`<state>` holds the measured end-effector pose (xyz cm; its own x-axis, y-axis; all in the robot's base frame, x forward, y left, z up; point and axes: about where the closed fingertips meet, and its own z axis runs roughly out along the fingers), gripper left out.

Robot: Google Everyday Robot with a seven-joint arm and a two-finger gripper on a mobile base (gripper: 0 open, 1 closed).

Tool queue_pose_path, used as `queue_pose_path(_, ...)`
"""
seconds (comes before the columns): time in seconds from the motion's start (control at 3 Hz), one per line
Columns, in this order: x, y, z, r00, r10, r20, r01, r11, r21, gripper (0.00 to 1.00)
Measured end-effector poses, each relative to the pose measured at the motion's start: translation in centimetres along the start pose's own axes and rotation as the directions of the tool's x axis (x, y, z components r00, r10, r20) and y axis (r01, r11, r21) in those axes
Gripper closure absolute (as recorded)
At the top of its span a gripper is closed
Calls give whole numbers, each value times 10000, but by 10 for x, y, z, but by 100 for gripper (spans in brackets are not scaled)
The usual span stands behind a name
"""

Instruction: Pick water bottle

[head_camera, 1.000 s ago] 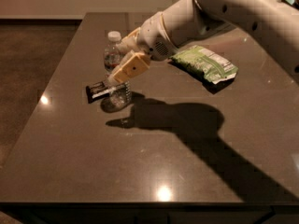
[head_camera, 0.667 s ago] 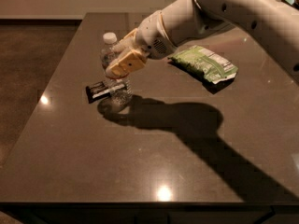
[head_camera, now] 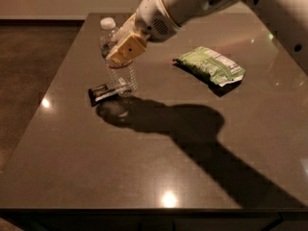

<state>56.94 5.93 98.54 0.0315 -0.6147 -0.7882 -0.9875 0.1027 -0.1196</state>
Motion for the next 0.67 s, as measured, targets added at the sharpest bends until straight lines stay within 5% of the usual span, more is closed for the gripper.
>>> queue_pose_path(0.67,-15,-7,-10,9990,-127,-420,131,9999,76,100)
